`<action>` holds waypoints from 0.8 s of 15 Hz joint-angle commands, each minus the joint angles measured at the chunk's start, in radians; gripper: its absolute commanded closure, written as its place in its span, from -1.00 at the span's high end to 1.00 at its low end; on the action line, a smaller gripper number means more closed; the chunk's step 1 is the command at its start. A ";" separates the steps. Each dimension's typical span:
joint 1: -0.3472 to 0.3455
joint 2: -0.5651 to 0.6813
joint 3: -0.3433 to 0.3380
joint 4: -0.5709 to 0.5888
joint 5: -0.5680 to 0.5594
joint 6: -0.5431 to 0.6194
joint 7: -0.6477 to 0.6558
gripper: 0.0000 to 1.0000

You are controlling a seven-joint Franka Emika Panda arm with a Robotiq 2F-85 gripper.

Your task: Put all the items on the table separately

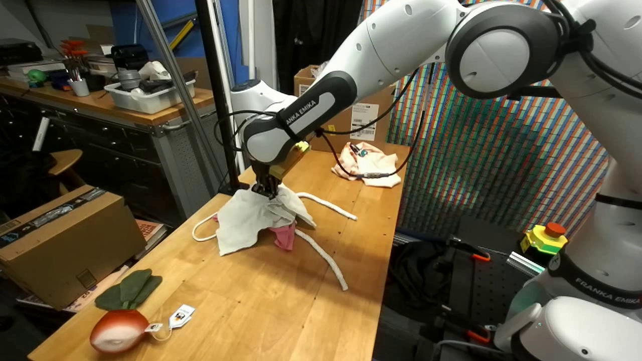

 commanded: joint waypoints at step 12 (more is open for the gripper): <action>0.003 -0.116 -0.145 -0.083 -0.136 0.127 0.180 -0.92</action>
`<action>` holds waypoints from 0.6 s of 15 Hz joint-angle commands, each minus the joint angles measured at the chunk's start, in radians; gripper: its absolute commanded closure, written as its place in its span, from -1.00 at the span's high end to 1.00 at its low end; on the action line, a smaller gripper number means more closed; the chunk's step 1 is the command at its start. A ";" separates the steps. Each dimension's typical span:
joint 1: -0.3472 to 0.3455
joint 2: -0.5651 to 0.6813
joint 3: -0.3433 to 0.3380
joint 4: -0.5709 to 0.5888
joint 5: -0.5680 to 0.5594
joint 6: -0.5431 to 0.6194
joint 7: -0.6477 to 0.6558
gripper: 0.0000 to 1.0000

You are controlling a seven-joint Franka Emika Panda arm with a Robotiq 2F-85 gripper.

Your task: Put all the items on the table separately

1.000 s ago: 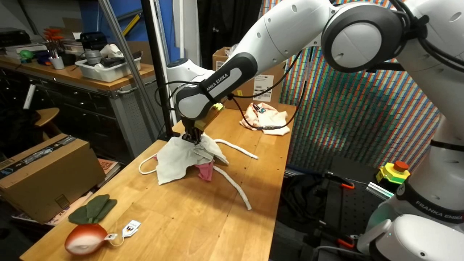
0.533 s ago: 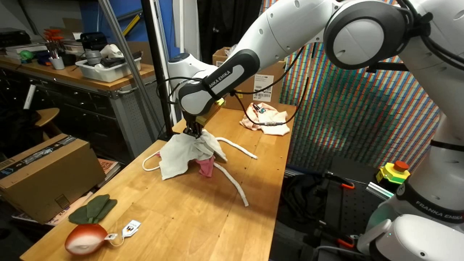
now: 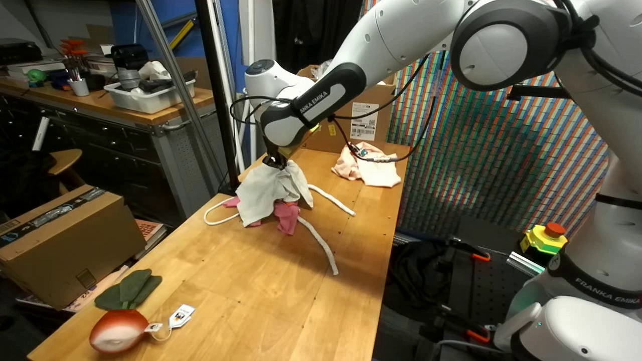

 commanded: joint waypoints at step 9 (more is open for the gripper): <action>0.001 -0.109 -0.099 -0.045 -0.052 0.151 0.197 -0.93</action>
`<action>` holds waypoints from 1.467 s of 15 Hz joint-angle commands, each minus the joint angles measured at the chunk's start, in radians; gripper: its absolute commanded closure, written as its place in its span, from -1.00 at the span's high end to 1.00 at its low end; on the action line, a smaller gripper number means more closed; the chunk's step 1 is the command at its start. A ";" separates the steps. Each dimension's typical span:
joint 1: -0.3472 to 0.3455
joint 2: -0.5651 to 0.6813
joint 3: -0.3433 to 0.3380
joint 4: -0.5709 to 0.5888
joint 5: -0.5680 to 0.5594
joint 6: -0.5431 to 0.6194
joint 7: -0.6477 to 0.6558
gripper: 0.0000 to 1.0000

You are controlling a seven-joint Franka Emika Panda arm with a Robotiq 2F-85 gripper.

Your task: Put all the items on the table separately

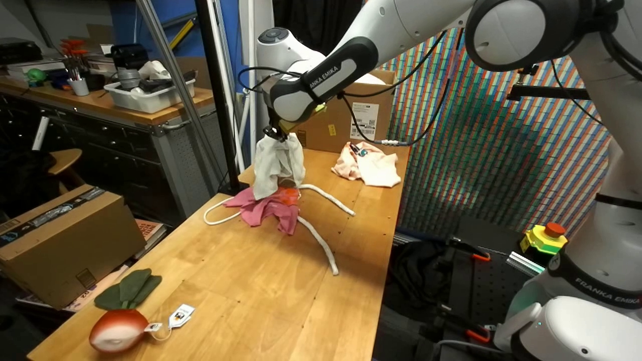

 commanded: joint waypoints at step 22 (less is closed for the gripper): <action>-0.114 0.207 -0.077 0.307 0.033 0.093 0.315 -0.07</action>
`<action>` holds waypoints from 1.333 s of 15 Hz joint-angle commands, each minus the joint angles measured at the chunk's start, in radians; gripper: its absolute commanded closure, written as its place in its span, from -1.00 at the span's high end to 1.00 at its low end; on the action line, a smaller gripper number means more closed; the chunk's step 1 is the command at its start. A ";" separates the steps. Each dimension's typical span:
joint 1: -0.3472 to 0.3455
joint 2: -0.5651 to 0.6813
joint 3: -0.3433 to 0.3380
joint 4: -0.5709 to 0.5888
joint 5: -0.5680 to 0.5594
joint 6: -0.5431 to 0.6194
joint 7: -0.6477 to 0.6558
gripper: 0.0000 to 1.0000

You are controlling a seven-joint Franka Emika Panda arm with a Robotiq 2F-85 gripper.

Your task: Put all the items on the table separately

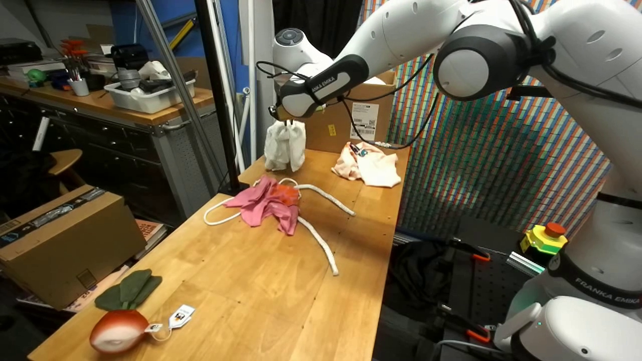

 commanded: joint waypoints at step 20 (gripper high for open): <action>0.060 -0.206 0.177 -0.353 0.008 -0.086 -0.363 1.00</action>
